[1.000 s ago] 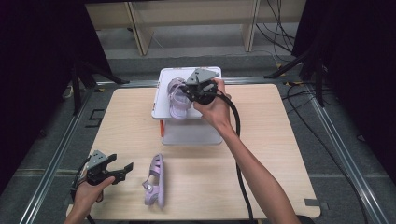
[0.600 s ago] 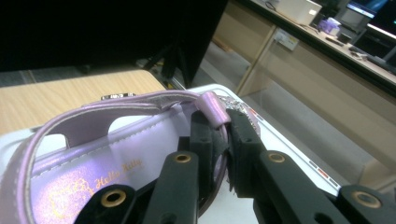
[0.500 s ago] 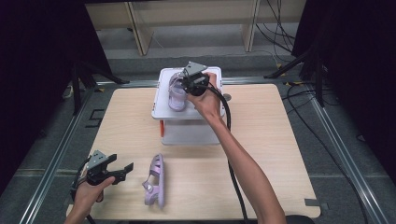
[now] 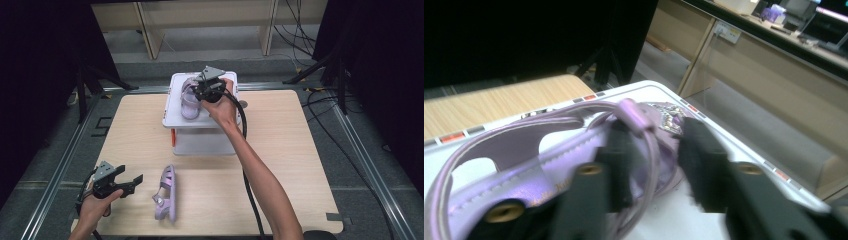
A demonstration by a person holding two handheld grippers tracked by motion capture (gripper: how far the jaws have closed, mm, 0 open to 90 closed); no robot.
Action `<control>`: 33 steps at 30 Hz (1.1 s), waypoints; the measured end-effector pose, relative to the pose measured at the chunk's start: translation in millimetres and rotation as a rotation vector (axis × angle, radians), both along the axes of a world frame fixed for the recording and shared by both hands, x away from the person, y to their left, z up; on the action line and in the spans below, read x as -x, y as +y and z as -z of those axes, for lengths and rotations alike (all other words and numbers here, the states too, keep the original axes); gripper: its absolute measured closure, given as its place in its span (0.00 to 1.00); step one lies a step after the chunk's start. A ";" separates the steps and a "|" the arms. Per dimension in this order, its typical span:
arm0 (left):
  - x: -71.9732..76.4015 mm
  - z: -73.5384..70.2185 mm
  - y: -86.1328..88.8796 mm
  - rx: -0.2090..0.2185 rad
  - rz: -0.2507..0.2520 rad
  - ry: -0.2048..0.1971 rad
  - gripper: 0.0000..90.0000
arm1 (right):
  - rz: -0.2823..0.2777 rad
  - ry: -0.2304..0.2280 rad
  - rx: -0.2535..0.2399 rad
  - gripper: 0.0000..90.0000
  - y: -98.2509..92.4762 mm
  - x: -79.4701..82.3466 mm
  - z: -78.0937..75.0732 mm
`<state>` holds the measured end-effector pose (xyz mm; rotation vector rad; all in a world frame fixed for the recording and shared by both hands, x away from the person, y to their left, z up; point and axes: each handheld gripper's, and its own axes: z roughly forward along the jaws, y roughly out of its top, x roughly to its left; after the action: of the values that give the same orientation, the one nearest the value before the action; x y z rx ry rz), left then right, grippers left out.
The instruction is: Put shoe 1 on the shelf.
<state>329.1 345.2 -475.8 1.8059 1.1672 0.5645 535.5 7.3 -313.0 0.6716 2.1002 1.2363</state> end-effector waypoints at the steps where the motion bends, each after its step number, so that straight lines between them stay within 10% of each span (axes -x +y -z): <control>1: 0.0 0.0 0.0 0.000 0.000 0.000 0.17 | 0.000 0.000 0.000 0.68 0.0 0.0 0.0; 11: 0.0 0.1 -0.4 0.007 -0.009 0.001 0.17 | -0.038 -0.007 -0.052 0.62 -2.5 16.5 -9.6; 20: 0.0 0.3 0.2 0.005 -0.013 0.002 0.17 | -0.089 -0.057 -0.118 0.52 -24.0 65.5 -13.9; 33: -0.3 0.6 0.3 -0.001 -0.017 0.005 0.17 | -0.170 0.012 -0.198 0.48 -62.6 135.1 35.3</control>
<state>329.4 345.5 -476.4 1.8013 1.1866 0.5704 400.4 -55.3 -348.3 0.5951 2.0975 1.5527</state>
